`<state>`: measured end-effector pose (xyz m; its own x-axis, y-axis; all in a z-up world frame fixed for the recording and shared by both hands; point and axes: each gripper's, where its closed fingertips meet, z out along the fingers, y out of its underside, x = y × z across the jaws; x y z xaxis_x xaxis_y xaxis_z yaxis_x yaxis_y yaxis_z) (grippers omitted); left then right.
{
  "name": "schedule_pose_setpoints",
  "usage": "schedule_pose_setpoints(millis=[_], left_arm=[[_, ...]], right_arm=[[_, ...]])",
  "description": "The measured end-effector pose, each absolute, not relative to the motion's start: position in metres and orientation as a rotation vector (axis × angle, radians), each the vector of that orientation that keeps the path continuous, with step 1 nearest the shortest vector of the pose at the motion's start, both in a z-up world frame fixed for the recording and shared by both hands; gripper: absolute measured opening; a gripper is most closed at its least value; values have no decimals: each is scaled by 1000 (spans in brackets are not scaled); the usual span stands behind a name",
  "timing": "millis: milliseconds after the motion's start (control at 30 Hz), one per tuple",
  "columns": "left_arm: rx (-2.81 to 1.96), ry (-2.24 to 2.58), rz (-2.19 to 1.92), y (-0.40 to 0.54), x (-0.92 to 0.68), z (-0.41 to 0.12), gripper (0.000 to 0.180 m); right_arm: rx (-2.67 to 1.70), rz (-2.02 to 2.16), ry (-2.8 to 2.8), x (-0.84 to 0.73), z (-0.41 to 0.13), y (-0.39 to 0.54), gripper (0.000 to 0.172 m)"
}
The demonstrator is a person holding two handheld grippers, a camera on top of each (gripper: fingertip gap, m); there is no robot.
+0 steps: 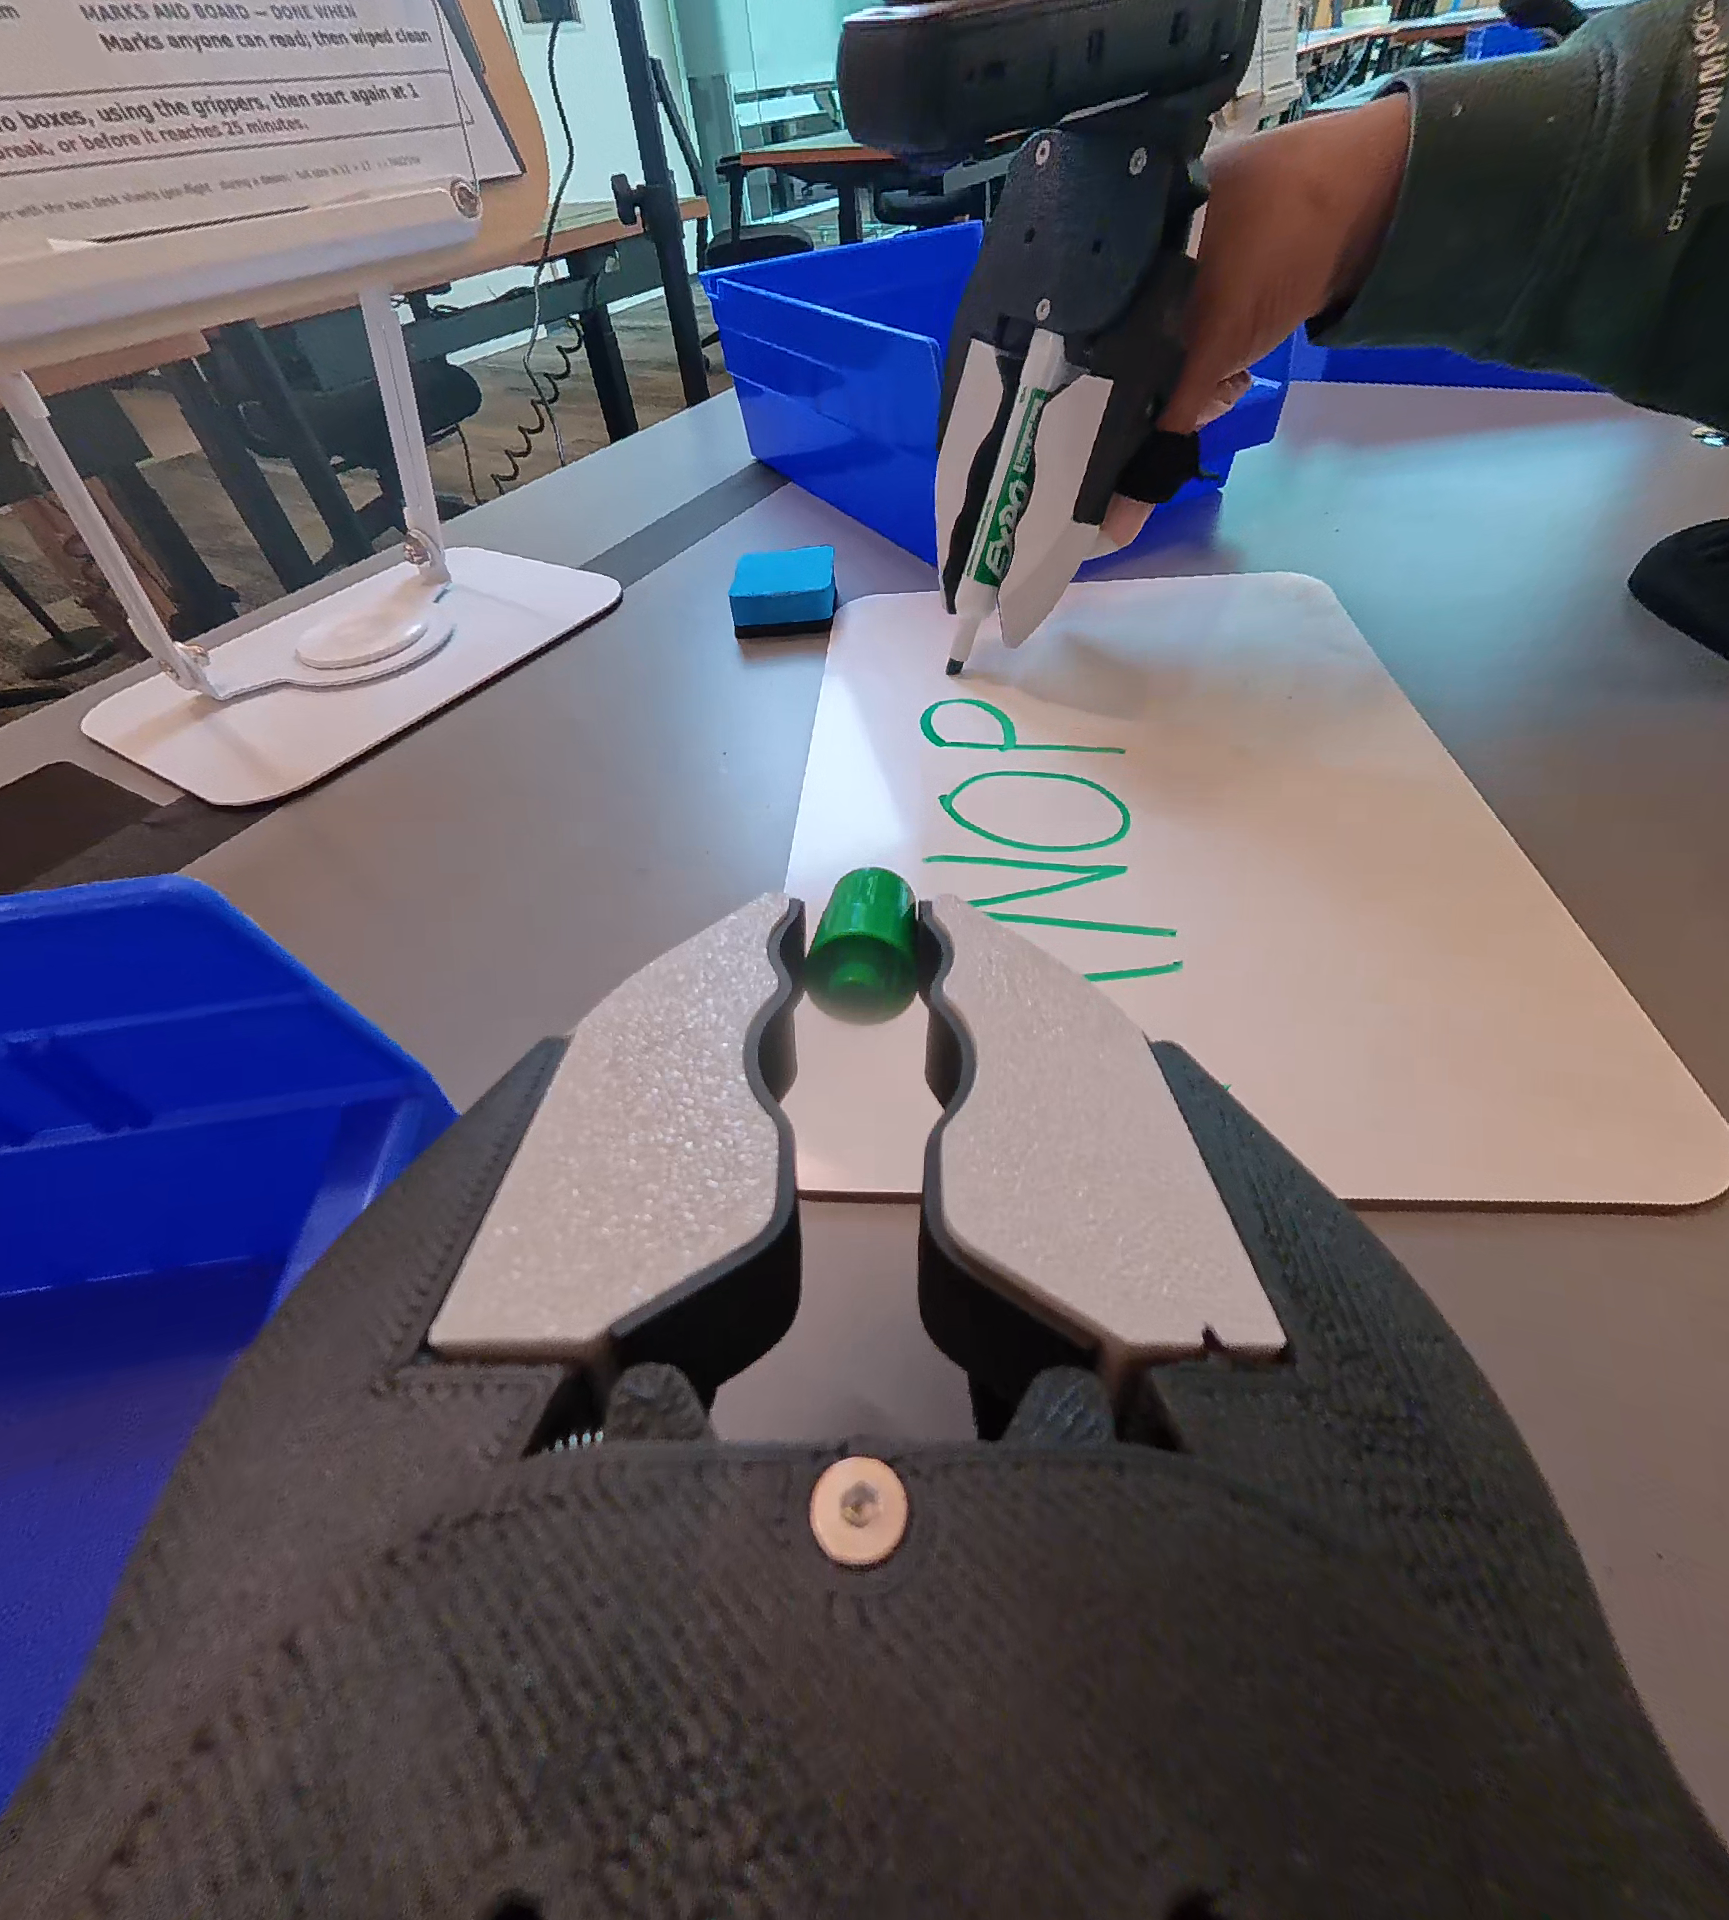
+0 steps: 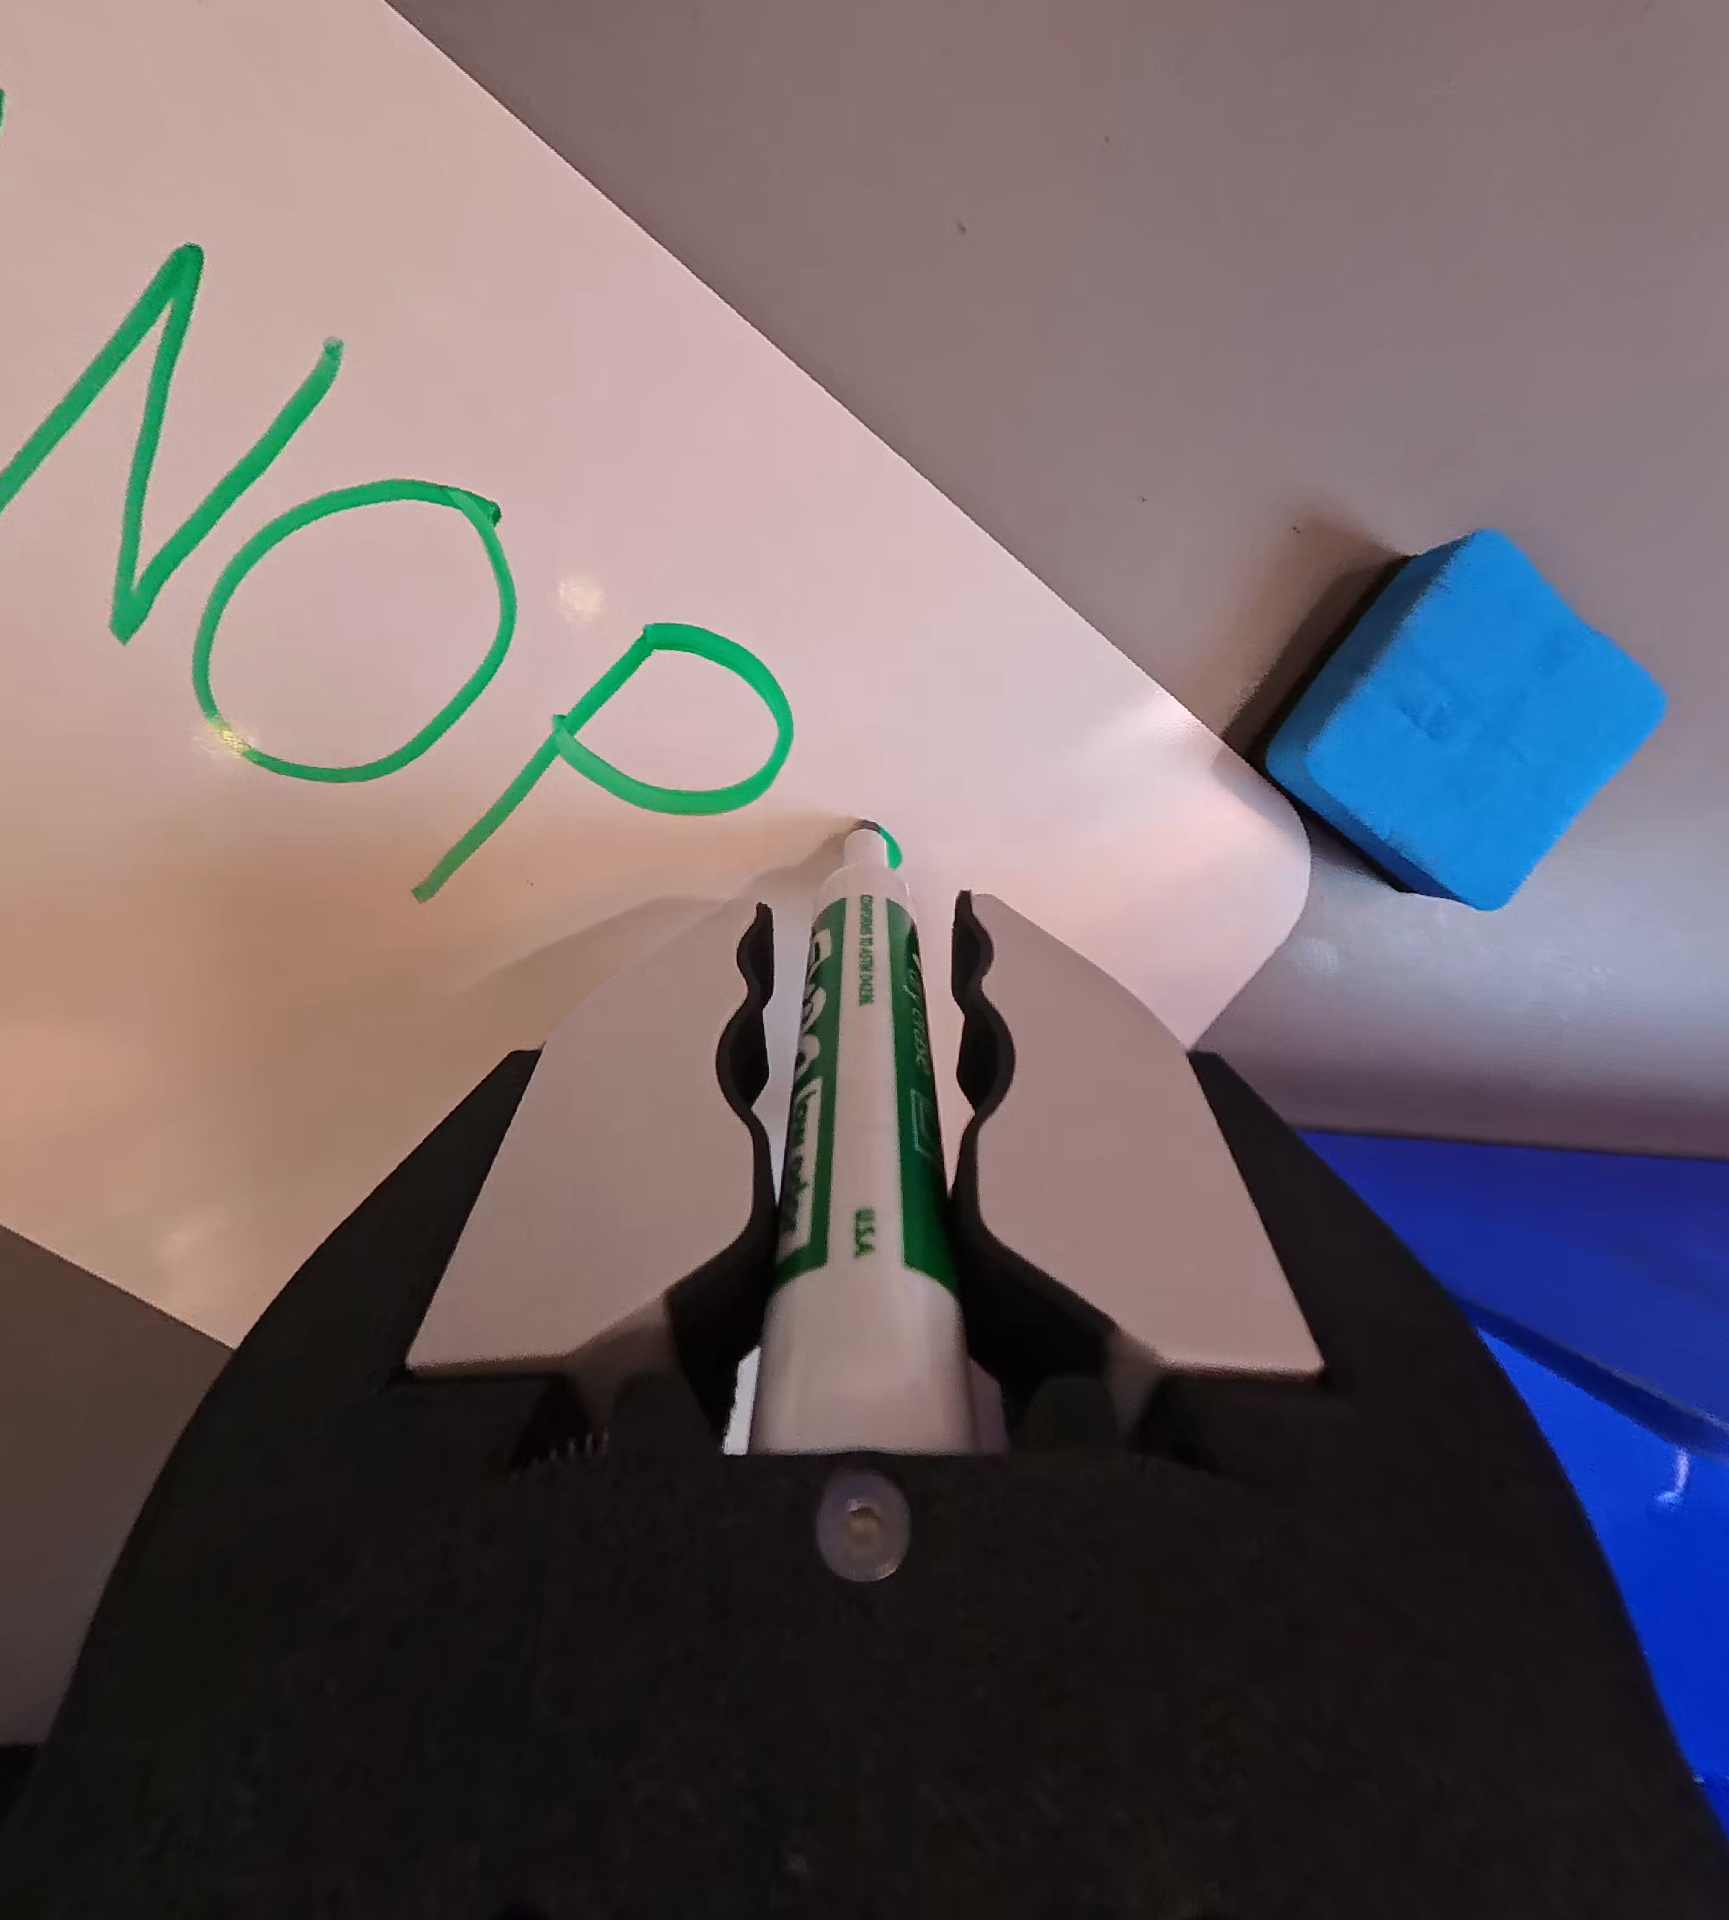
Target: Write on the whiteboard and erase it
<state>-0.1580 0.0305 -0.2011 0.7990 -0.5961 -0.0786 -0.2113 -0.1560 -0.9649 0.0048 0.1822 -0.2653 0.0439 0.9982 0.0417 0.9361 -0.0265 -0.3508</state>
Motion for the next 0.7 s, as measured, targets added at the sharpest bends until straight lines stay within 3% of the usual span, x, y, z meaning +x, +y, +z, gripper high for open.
schedule_pose_setpoints(millis=[433, 700], left_arm=[[-1731, 636, -380, 31, -157, -202, 21], [-1736, 646, -389, 30, -153, -203, 21]], right_arm=[[-2005, 331, -2118, 27, -265, 135, 35], [-2064, 203, -2049, 49, -264, 168, 35]])
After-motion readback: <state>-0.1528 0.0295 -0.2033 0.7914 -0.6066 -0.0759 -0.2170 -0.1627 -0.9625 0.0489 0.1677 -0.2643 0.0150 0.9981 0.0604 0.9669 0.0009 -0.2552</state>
